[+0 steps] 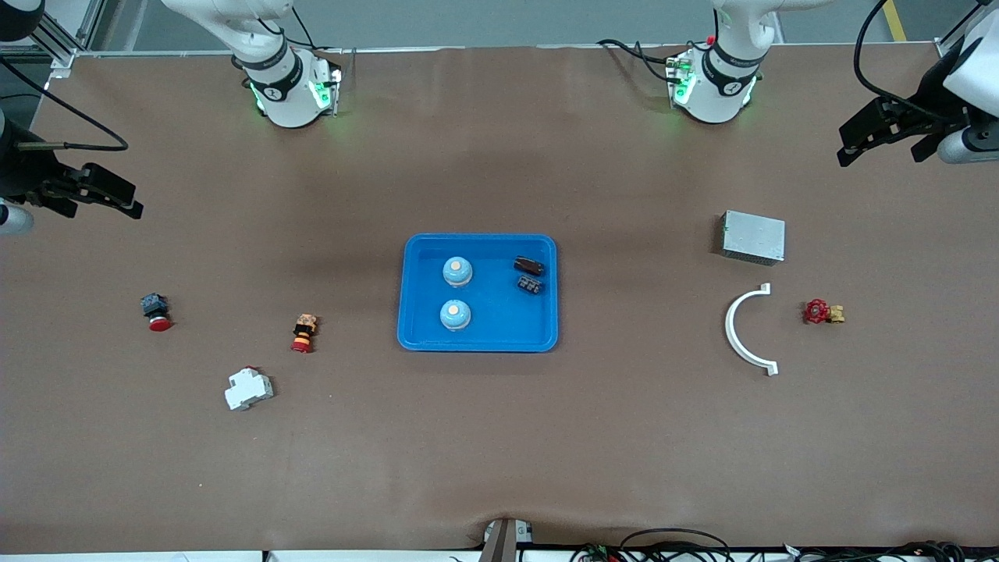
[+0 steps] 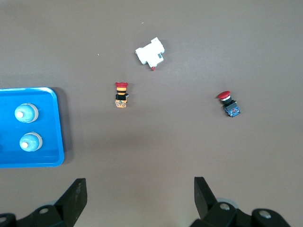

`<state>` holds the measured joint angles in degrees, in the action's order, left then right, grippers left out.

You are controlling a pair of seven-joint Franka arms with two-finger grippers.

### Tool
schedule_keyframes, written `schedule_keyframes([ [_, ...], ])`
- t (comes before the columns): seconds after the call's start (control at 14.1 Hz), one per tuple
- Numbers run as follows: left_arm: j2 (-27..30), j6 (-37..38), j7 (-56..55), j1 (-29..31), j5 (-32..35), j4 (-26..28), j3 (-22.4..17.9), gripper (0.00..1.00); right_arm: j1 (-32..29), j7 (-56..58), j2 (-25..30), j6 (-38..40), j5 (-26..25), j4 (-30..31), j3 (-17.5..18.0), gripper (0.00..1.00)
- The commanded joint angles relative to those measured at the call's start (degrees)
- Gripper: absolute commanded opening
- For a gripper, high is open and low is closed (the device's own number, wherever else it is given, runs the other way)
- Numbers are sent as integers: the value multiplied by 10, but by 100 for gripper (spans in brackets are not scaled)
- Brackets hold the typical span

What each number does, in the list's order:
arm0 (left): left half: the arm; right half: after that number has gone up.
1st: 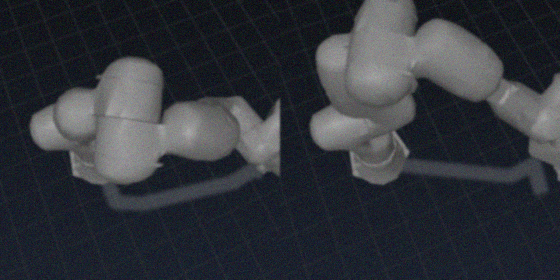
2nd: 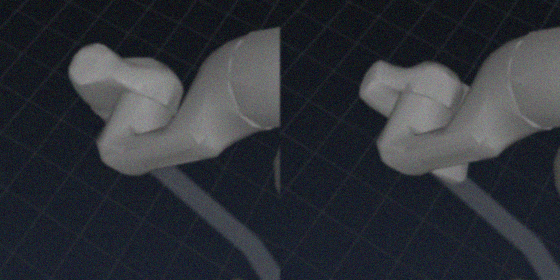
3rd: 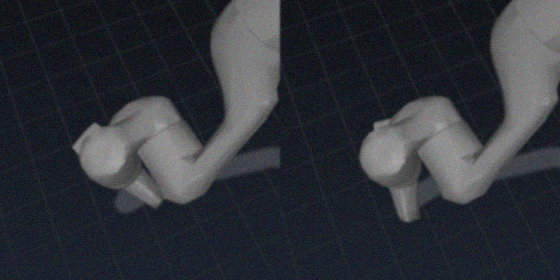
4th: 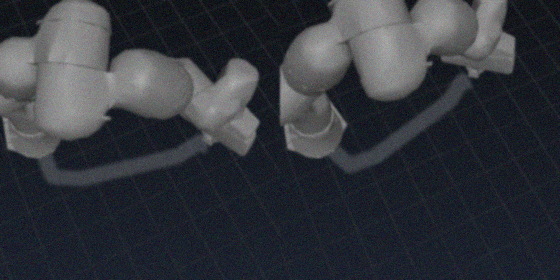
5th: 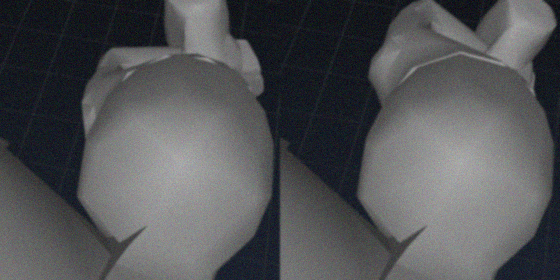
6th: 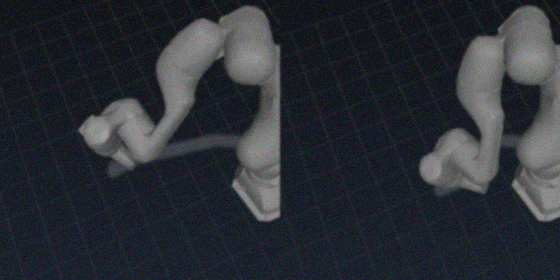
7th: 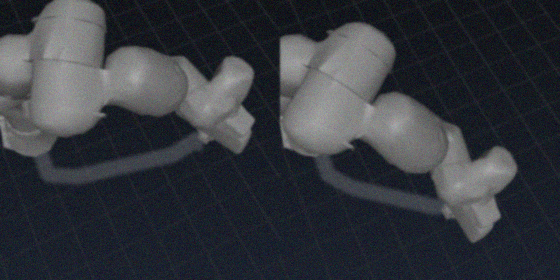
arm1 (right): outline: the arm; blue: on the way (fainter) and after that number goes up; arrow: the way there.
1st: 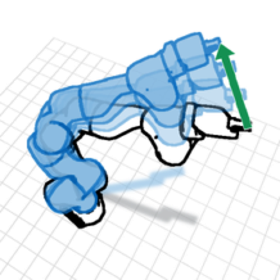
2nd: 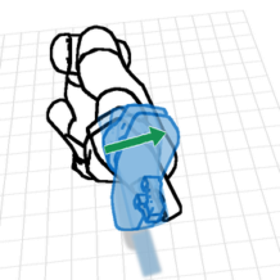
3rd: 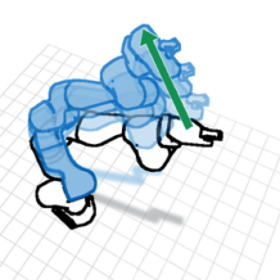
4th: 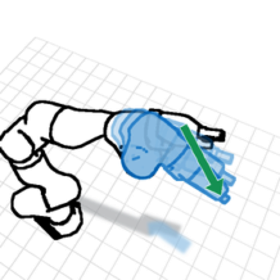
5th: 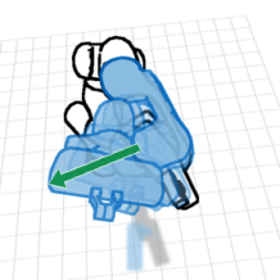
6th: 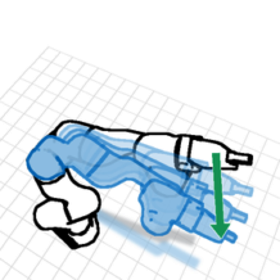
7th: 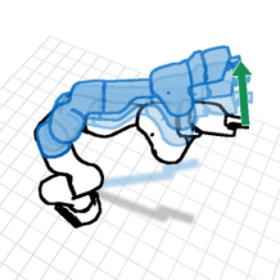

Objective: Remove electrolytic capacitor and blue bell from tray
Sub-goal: 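Reach the left gripper toward the brown capacitor in the blue tray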

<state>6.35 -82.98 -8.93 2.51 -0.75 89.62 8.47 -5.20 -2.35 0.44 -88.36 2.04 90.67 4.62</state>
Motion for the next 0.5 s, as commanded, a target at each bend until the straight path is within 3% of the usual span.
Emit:
schedule_keyframes([
  [0.0,-5,26,12,1,13,-31,3,100,-4,6,13,2,7,8,2,100],
  [0.43,-70,16,15,-4,10,-39,4,100,-5,16,13,3,5,8,1,100],
])
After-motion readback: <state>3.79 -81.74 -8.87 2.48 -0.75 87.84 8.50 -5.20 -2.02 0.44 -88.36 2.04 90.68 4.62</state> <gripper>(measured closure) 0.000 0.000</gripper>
